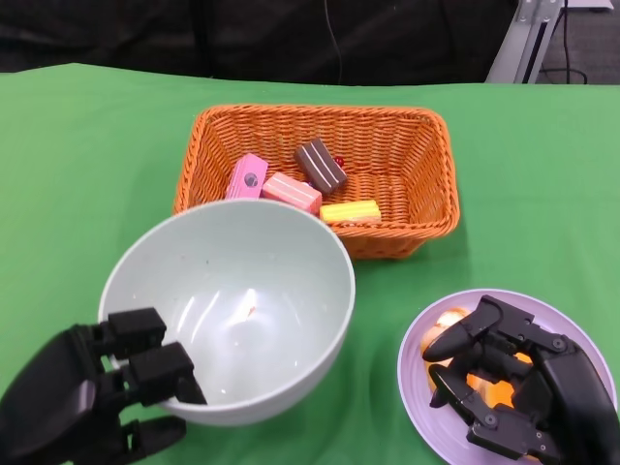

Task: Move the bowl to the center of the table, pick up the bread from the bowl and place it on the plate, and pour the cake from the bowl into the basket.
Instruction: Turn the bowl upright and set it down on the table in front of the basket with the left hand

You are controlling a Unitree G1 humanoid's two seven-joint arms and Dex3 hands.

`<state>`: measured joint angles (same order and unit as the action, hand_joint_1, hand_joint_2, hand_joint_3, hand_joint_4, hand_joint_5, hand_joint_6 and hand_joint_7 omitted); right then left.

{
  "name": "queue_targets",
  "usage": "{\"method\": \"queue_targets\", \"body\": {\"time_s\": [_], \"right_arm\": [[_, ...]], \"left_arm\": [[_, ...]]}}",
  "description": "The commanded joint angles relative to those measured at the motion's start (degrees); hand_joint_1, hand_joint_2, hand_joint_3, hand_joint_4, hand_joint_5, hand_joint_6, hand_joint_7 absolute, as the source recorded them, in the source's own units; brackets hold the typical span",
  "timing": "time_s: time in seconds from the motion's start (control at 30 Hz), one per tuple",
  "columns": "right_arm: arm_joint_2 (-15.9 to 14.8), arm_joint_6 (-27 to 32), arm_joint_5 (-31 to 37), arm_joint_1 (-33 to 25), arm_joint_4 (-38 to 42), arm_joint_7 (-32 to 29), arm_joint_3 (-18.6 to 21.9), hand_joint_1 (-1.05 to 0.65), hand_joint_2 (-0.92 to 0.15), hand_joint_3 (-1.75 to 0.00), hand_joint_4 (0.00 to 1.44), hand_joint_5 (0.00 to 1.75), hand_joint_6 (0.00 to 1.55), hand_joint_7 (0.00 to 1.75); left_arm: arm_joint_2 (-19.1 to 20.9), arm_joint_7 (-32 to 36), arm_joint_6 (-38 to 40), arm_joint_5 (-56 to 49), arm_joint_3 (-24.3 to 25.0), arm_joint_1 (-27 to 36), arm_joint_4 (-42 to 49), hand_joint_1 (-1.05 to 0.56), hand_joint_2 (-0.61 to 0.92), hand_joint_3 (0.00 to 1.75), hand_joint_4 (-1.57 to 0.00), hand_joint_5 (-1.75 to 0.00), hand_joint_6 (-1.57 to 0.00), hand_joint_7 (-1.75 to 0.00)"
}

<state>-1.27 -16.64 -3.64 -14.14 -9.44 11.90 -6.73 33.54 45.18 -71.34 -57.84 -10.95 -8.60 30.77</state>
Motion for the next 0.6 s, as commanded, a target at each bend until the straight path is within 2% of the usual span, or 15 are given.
{"method": "queue_targets", "body": {"time_s": [0.03, 0.2, 0.3, 0.47, 0.6], "right_arm": [[-0.65, 0.68, -0.45, -0.89, -1.79, -0.33, 0.64, -0.11, -0.77, -0.56, 0.69, 1.48, 0.65, 1.2], [-0.78, 1.86, -0.74, -2.35, -4.32, -0.31, 0.42, -0.1, -0.76, -0.57, 0.71, 1.47, 0.66, 1.19], [-1.32, 2.94, -0.61, -3.23, -6.06, -0.07, 0.39, -0.1, -0.77, -0.58, 0.7, 1.45, 0.65, 1.18], [-1.24, 4.82, -1.41, -4.14, -8.29, -0.1, 0.2, -0.09, -0.76, -0.59, 0.7, 1.47, 0.65, 1.19], [-1.24, 4.45, -1.54, -4.35, -8.49, -0.04, 0.14, -0.08, -0.71, -0.68, 0.68, 1.5, 0.64, 1.23]], "left_arm": [[0.98, 0.47, 0.15, 0.96, -0.07, 1.63, -1.81, -0.05, 0.51, 1.06, -0.77, -1.69, -0.67, -1.46], [0.9, -1.68, 1.17, 2.13, -0.34, 4.32, -3.86, -0.03, 0.55, 0.96, -0.78, -1.58, -0.67, -1.43], [0.67, -2.19, 1.88, 2.34, -0.34, 5.21, -4.77, -0.01, 0.52, 0.98, -0.76, -1.64, -0.65, -1.48], [0.46, -1.97, 2.49, 1.72, -0.8, 5.04, -4.71, -0.02, 0.55, 0.95, -0.72, -1.71, -0.63, -1.52], [0.93, -4.94, 3.82, 3.36, -1.29, 5.02, -4.67, -0.05, 0.53, 0.97, -0.71, -1.74, -0.63, -1.53]]}}
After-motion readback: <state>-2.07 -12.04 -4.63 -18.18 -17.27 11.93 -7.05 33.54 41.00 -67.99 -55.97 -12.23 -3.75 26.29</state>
